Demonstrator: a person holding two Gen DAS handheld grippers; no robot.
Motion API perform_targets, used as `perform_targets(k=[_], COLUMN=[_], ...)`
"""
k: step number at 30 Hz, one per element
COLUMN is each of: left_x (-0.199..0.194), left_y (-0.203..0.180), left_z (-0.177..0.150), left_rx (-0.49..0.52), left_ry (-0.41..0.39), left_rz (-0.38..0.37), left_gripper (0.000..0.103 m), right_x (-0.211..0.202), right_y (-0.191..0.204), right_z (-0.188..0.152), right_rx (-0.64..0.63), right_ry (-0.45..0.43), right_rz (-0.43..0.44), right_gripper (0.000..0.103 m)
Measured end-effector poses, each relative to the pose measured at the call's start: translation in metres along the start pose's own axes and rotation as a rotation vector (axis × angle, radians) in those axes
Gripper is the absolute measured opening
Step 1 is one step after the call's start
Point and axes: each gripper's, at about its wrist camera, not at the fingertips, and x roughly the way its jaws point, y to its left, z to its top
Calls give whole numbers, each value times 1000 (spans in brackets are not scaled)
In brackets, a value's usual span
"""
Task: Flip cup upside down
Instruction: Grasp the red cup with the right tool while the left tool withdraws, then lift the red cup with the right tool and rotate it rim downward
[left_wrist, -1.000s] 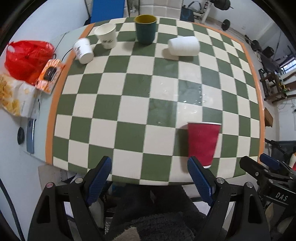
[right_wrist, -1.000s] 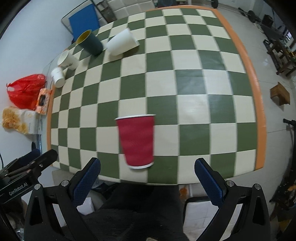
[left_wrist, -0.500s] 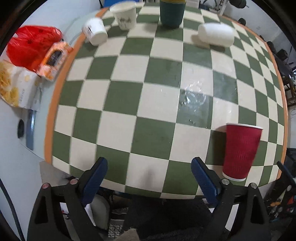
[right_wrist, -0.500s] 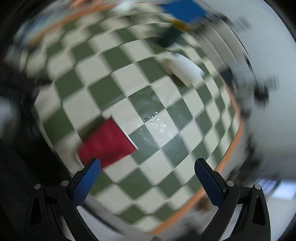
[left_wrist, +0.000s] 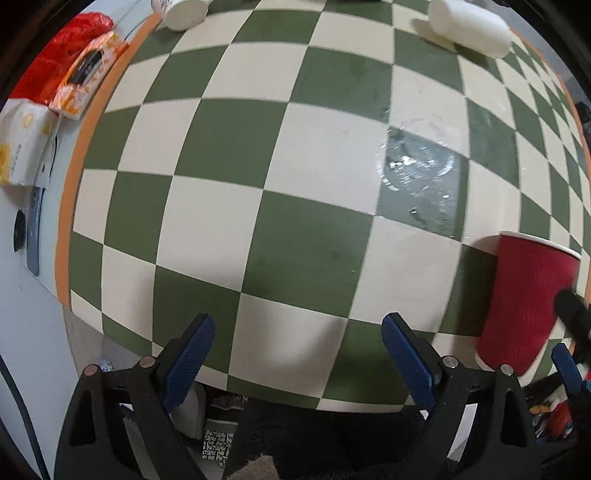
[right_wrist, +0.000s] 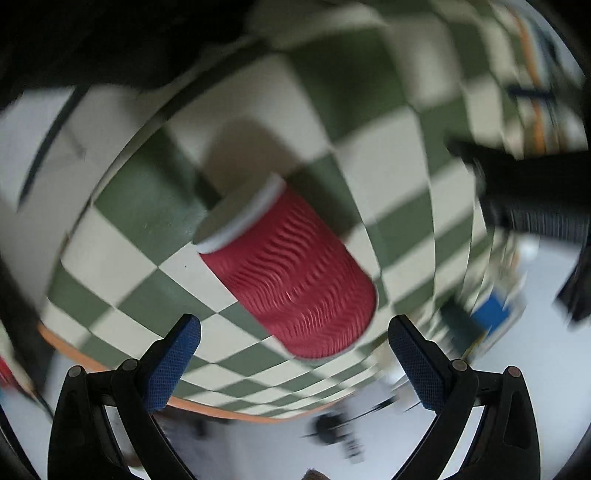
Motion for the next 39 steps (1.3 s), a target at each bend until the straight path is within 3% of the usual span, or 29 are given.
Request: perform_targets(k=[4,10,15,22,28,32,39], left_x=[11,17,19,18,16,13,10], left_y=[7,17,26,33,34,36,36], left_z=[2,4,7,16,25,33,36], left_rx=[-27,-58,-68,-58,-47,-52,-56], left_ry=[21,30,29,18,3,-8,-28], left_rz=[2,-8,-13,-11,-5,-5,-2], left_gripper=[93,93,93,93,93,93,93], right_x=[14,39,61,87,105,117,142], right_y=[6,2,-13,-38,-75,-113,-178], right_z=[-5,-24,-40,-53,-81,-104,-154], right_rx=[-176,-322,-345,-302,-220,-80,312], right_ry=[-14,-11,-15,-23,-40,-45,-62], right_rz=[-53,-74,-48,-10,28,82,347], right_gripper=[103,102,99,88,82,82,82])
